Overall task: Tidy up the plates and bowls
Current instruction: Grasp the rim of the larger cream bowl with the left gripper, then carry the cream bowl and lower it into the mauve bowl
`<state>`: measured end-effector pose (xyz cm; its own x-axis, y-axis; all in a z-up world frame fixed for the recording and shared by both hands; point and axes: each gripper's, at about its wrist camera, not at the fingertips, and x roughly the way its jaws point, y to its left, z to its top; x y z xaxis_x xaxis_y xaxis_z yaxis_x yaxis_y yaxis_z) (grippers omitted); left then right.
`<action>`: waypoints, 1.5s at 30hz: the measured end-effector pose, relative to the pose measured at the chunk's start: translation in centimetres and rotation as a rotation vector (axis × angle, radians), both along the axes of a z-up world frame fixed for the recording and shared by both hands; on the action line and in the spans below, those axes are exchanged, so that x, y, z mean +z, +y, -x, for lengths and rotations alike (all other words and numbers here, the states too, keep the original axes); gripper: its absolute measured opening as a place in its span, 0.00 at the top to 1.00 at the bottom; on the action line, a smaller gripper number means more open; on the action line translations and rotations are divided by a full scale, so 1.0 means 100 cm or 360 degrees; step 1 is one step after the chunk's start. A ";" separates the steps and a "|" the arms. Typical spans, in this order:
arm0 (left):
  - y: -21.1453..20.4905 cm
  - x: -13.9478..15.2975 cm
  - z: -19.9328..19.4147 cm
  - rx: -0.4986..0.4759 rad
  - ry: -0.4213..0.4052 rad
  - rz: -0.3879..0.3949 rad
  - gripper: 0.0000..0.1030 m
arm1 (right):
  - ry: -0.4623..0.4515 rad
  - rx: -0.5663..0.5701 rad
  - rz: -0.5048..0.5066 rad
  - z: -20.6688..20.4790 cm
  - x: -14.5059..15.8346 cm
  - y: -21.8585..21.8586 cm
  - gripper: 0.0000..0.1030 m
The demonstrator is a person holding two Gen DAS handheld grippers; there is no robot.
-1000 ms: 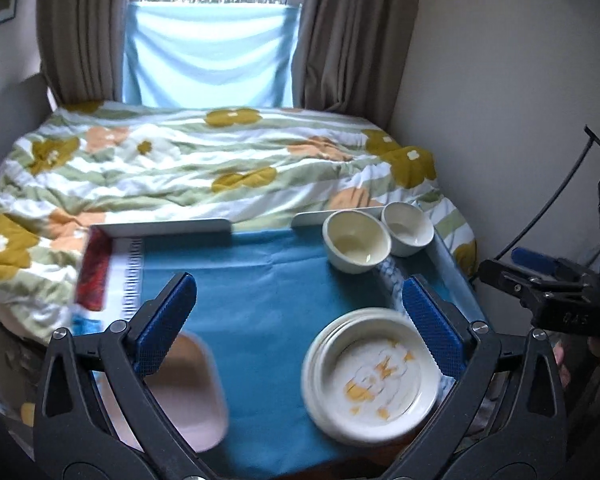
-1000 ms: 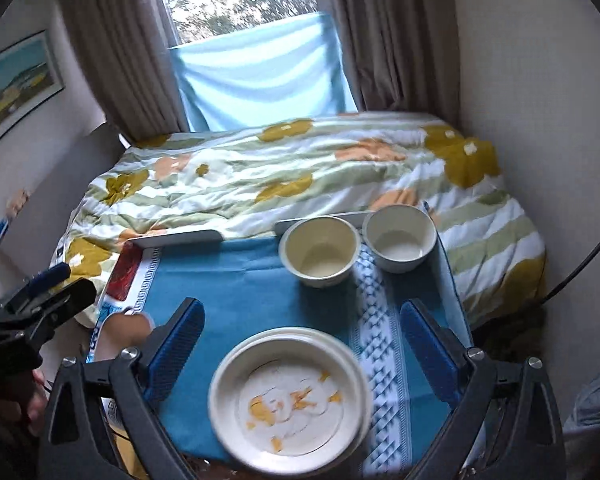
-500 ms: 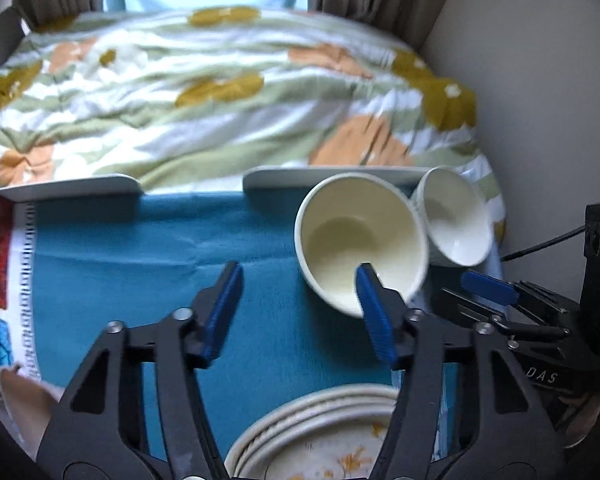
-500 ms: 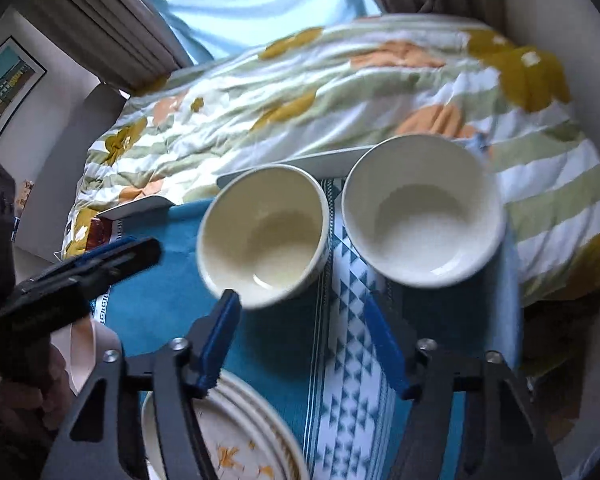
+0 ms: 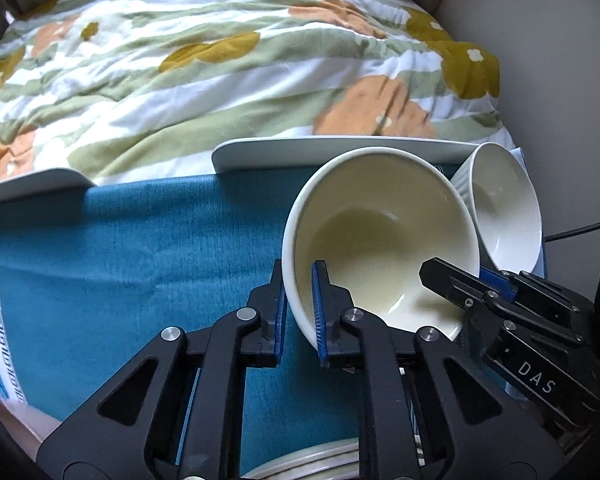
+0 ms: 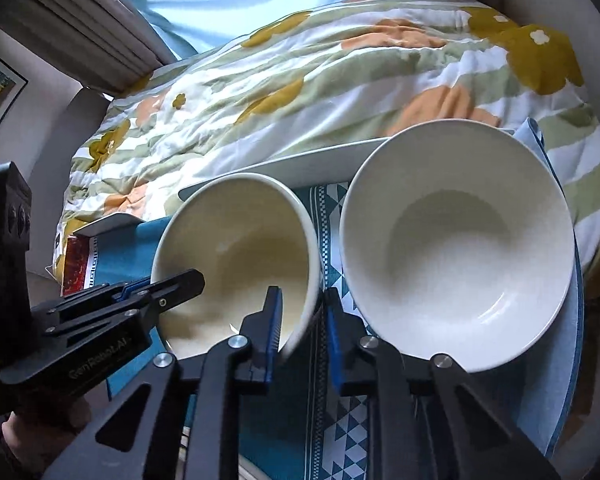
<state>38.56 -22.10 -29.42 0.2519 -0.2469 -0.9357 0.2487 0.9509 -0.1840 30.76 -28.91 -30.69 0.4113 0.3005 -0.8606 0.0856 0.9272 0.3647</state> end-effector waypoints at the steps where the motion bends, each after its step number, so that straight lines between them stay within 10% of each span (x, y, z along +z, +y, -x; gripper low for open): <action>1: 0.000 0.001 0.000 0.0002 0.0000 -0.0004 0.90 | 0.0000 0.0000 0.0005 0.000 0.000 0.000 0.82; 17: 0.024 0.074 0.035 0.0087 -0.0241 -0.0001 0.91 | -0.0167 0.0121 0.0078 0.016 0.059 0.022 0.82; 30: 0.162 0.159 0.120 0.0239 -0.0456 0.0064 0.90 | -0.0389 0.0257 0.0109 0.074 0.140 0.143 0.82; 45: 0.330 0.113 0.189 0.0273 -0.0283 -0.0035 0.90 | -0.0234 0.0390 0.0120 0.122 0.092 0.311 0.82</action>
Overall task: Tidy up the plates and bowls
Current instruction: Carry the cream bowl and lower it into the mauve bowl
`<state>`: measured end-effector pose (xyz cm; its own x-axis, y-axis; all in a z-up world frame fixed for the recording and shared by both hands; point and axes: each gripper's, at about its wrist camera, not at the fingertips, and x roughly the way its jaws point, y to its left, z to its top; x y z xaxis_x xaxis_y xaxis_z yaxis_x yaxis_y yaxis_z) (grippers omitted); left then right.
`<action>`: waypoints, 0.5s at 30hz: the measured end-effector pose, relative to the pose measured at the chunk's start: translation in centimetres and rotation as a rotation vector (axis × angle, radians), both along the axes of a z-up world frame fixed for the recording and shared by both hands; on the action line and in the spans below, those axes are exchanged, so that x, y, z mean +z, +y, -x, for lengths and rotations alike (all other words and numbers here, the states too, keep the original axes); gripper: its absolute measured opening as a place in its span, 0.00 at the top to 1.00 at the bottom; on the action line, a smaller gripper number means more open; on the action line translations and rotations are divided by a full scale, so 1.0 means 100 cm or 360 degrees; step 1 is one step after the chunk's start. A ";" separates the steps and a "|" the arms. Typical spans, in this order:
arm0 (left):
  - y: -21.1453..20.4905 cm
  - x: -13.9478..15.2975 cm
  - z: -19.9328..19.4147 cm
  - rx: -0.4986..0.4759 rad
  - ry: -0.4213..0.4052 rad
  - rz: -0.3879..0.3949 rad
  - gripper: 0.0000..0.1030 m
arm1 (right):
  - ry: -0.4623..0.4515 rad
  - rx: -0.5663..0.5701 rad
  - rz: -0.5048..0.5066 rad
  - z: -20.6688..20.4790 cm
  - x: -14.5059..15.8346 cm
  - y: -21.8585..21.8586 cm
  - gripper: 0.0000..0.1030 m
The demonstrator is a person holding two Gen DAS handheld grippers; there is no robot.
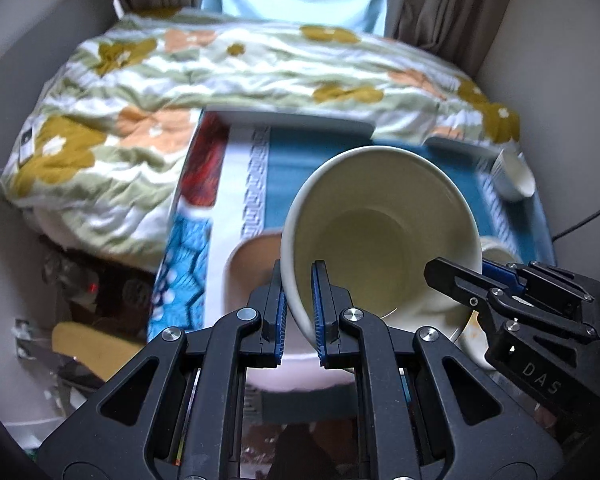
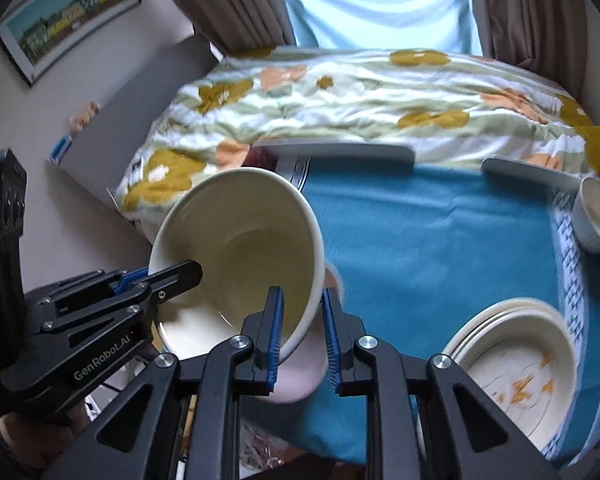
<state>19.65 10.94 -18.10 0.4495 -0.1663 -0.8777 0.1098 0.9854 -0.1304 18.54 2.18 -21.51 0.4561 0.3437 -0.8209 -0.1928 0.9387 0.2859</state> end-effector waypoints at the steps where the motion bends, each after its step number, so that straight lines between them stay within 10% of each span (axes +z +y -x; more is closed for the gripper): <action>1: 0.004 -0.007 -0.001 -0.0001 0.0023 -0.0001 0.91 | 0.0028 0.0010 0.0025 -0.001 -0.008 0.008 0.82; 15: 0.018 -0.085 -0.020 -0.0046 0.0262 -0.0039 0.91 | 0.0256 0.0061 0.0142 -0.012 -0.073 0.033 0.82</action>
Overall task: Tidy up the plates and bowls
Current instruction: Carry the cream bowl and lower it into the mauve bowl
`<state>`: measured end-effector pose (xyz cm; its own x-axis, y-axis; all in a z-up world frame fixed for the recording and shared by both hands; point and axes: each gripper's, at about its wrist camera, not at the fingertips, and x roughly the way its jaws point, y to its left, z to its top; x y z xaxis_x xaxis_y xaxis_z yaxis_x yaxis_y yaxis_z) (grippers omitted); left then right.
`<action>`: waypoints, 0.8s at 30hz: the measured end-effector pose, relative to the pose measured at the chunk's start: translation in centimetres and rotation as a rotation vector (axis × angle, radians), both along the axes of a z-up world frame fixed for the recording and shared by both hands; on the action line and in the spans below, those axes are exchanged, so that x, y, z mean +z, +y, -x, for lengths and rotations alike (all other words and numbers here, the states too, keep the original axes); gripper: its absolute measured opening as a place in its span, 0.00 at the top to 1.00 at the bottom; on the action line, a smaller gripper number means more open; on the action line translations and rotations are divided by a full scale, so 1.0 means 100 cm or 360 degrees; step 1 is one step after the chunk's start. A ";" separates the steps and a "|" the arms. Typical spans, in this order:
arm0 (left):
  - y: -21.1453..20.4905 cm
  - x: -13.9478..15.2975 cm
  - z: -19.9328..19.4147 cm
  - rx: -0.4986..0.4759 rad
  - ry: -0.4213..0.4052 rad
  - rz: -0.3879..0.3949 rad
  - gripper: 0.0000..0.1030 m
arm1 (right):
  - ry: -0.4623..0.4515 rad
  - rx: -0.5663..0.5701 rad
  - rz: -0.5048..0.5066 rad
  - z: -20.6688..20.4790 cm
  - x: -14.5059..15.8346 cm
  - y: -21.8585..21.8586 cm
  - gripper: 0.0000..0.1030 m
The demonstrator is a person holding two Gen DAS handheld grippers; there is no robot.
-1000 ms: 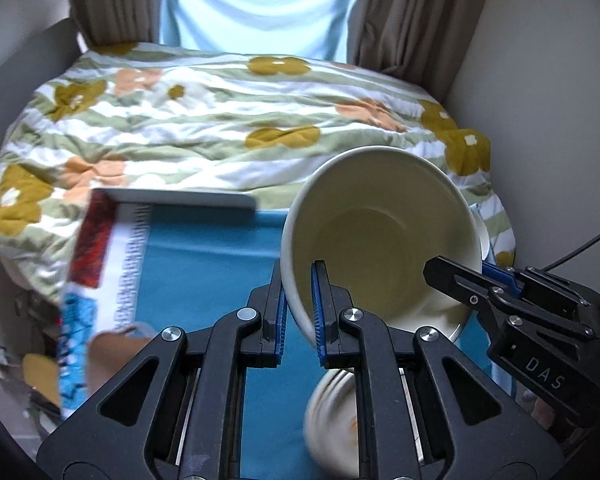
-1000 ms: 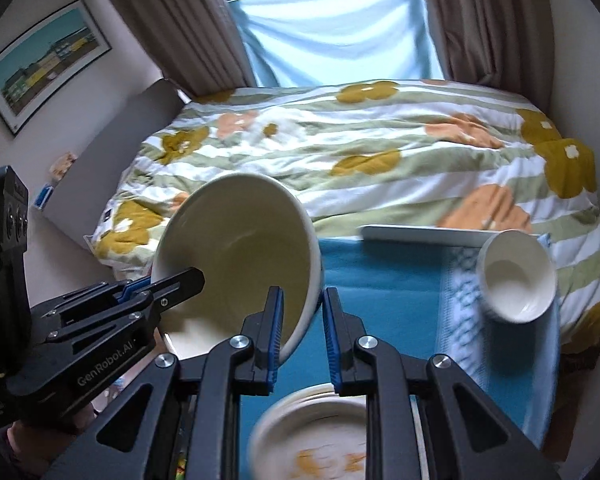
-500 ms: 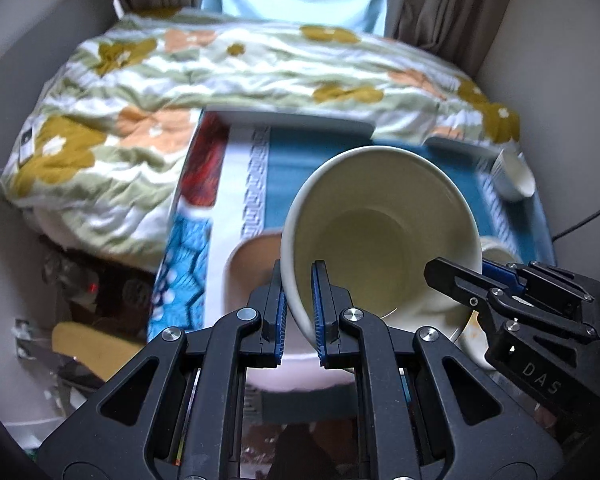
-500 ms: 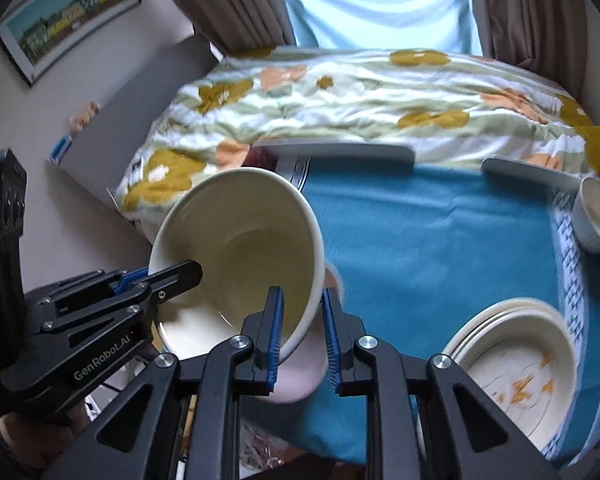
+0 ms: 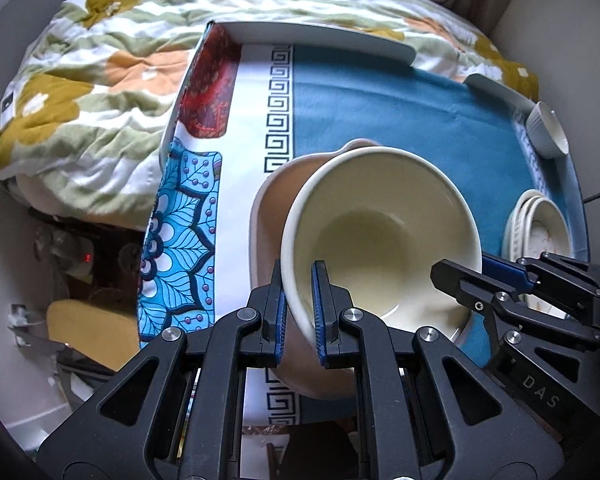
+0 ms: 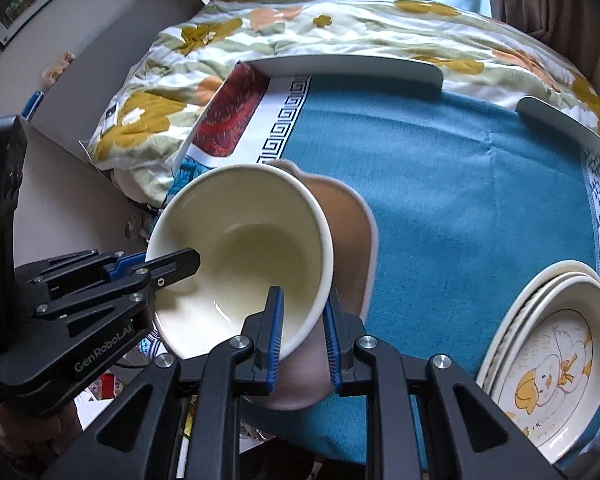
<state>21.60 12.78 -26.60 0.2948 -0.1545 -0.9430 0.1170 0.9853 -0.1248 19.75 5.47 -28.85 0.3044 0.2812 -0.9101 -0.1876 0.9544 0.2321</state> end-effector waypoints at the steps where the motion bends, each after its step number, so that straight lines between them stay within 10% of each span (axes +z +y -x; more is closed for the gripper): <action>1: 0.000 -0.003 -0.001 -0.0001 0.0005 -0.0009 0.90 | 0.0000 0.0006 0.0007 -0.001 -0.001 0.001 0.82; 24: -0.006 -0.009 0.004 -0.0047 -0.0021 -0.0096 0.85 | 0.0022 -0.0010 0.0084 -0.002 -0.003 0.004 0.82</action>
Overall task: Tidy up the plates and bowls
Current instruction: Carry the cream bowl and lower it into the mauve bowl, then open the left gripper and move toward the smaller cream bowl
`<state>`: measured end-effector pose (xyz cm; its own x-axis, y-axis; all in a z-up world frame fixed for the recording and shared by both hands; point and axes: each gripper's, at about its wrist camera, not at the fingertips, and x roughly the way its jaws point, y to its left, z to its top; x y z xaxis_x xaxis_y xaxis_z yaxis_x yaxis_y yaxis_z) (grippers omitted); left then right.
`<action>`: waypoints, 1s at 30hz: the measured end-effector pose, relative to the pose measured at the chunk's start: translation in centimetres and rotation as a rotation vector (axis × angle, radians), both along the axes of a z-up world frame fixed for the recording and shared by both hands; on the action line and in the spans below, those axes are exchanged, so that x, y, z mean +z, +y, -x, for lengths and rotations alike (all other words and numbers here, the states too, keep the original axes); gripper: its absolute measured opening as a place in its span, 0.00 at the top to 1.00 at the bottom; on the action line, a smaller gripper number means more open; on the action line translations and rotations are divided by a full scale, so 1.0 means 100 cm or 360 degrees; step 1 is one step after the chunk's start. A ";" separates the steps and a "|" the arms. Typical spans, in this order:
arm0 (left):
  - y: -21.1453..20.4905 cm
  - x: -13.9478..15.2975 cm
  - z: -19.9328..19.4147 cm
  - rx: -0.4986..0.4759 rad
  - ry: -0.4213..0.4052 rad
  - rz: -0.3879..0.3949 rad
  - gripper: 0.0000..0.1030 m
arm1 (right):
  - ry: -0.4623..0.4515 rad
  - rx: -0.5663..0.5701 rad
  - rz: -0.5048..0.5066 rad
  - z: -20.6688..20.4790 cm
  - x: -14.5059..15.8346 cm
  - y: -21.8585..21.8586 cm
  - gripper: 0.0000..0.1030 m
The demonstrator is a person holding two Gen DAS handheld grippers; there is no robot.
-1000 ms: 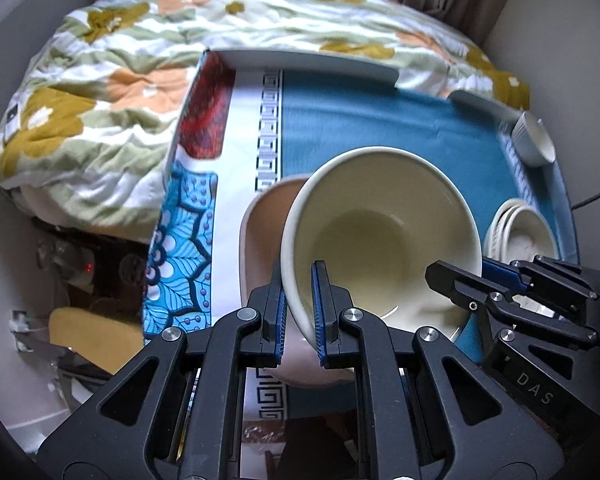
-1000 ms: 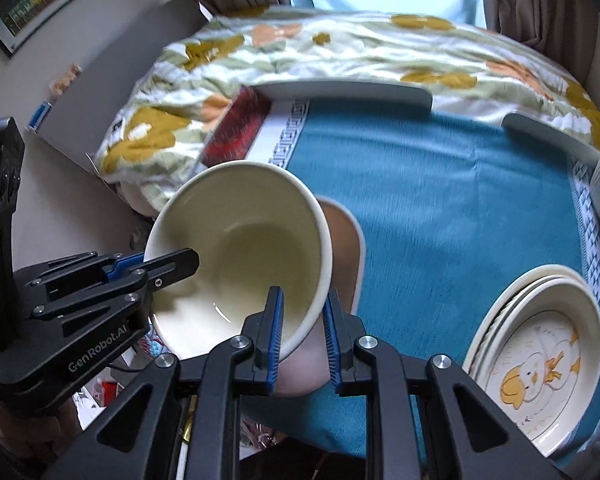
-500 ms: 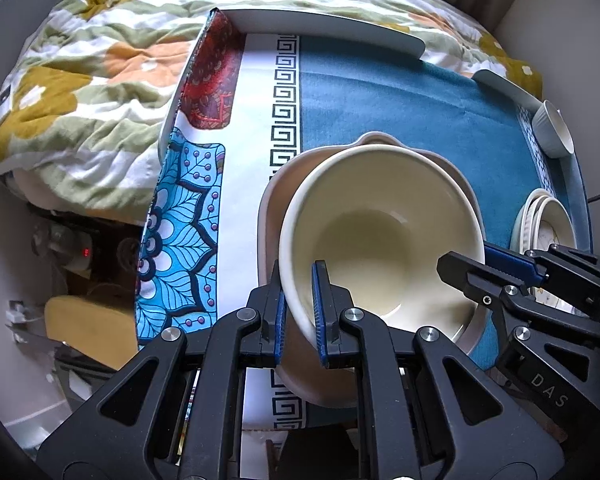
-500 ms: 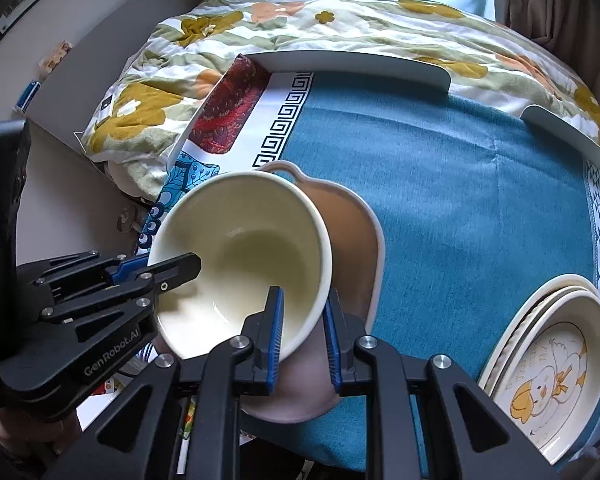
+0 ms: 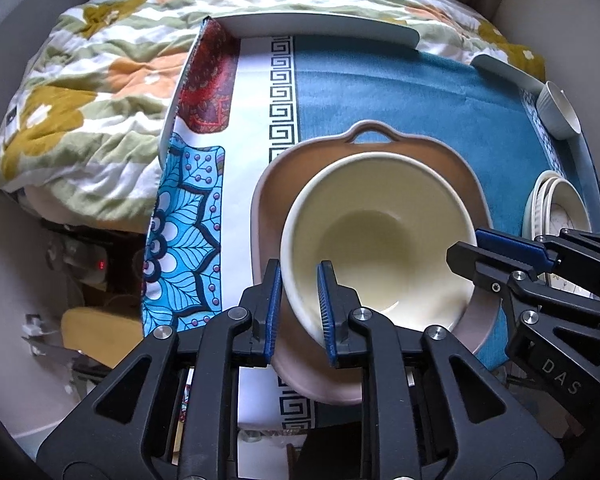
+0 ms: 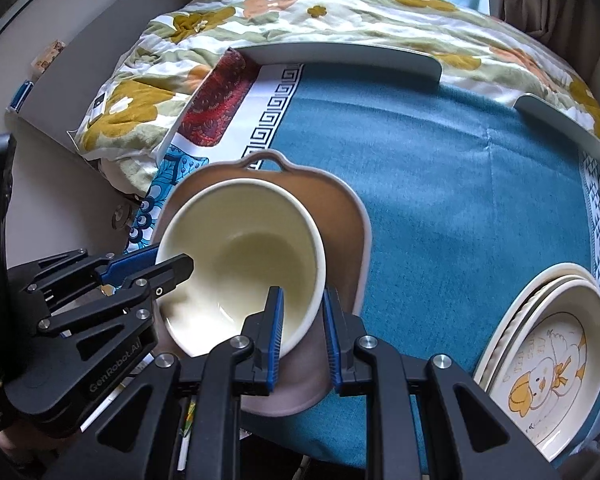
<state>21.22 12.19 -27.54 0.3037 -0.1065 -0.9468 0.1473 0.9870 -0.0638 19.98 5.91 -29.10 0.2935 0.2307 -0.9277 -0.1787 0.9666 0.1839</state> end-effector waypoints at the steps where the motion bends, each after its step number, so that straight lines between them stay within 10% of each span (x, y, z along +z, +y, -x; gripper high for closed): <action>1: 0.000 0.001 0.000 -0.0001 -0.0004 -0.0003 0.84 | -0.0012 0.0003 0.0006 0.001 0.002 0.001 0.82; 14: -0.004 0.055 0.026 -0.0007 -0.0192 0.0072 0.84 | -0.0152 0.0015 -0.0029 0.022 0.040 -0.014 0.82; 17: -0.019 0.079 0.030 -0.0051 -0.0305 0.0132 0.43 | -0.0217 -0.0016 -0.0104 0.032 0.061 -0.035 0.82; 18: -0.025 0.089 0.032 -0.0067 -0.0362 0.0149 0.11 | -0.0248 -0.0040 -0.0108 0.036 0.069 -0.047 0.77; 19: -0.032 0.099 0.033 -0.0082 -0.0432 0.0169 0.00 | -0.0265 -0.0064 -0.0100 0.038 0.075 -0.054 0.62; 22: -0.053 0.120 0.033 -0.0142 -0.0530 0.0257 0.00 | -0.0325 -0.0240 -0.0111 0.046 0.090 -0.098 0.13; 30: -0.135 0.146 0.000 -0.0286 -0.0548 0.0267 0.00 | -0.0363 -0.0630 -0.0013 0.056 0.110 -0.230 0.13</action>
<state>21.26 -1.29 -12.93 0.5618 -0.3309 -0.7582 0.3571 0.9237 -0.1386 14.38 -17.05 -18.08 0.5570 0.0668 -0.8278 0.1673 0.9673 0.1906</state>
